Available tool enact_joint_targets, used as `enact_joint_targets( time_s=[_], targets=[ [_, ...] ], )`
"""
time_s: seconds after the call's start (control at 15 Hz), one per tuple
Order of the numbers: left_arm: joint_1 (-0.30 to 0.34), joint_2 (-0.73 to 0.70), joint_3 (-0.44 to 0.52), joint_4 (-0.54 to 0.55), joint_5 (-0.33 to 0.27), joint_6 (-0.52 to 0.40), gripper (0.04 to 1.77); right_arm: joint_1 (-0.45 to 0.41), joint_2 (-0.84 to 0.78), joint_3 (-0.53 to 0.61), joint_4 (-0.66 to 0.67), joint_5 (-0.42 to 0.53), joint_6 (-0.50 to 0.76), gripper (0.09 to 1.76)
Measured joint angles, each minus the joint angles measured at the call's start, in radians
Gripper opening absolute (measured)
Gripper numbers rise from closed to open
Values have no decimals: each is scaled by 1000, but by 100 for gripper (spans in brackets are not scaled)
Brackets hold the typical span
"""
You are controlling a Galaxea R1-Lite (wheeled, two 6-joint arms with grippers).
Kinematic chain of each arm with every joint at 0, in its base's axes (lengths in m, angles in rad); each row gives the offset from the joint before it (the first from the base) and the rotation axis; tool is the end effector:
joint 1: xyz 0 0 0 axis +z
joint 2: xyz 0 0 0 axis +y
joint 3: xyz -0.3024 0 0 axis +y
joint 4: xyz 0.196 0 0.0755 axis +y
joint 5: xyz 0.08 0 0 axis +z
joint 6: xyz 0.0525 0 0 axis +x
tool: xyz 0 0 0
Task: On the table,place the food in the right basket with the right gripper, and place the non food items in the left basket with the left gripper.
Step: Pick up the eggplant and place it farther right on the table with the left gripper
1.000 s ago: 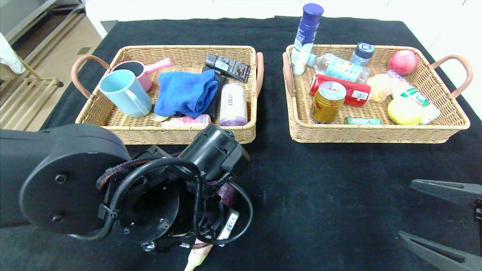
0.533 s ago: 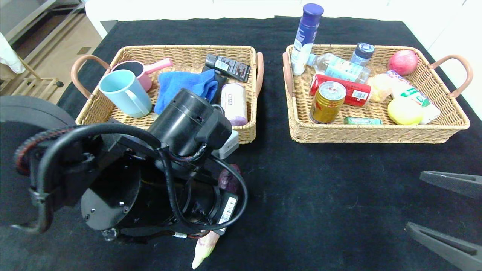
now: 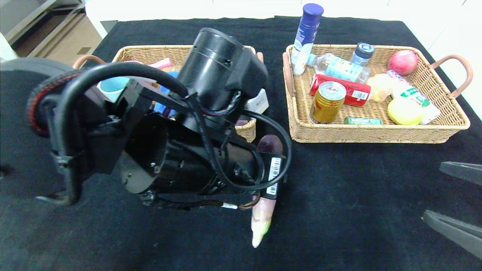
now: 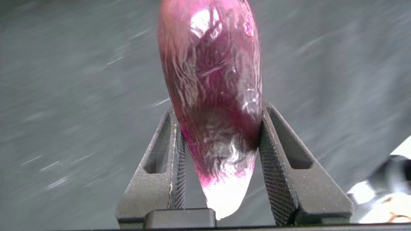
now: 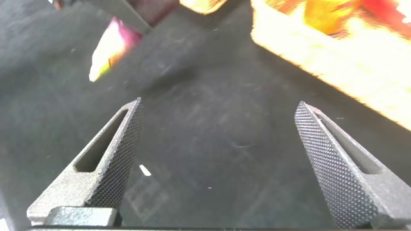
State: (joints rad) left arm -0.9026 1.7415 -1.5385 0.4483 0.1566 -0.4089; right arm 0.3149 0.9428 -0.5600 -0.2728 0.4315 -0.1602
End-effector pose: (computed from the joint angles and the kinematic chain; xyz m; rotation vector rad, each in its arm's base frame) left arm 0.2316 -0.2802 0.2525 -0.0432 0.7053 -0.5843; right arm 0.1446 0.0702 0.2275 -0.1460 0.0524 0.7529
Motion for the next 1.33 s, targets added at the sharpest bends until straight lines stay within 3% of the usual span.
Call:
enact_joint_targets(
  time_s=[0.47, 0.87, 1.33],
  targets=[
    [-90, 201, -229, -15, 3, -43, 75, -23, -49, -61, 51, -19, 16, 171],
    [-107, 332, -304, -59, 8, -55, 75, -40, -56, -79, 84, -20, 14, 171],
    [-107, 380, -309, -75, 14, -56, 75, -45, -32, -76, 82, -21, 16, 171]
  ],
)
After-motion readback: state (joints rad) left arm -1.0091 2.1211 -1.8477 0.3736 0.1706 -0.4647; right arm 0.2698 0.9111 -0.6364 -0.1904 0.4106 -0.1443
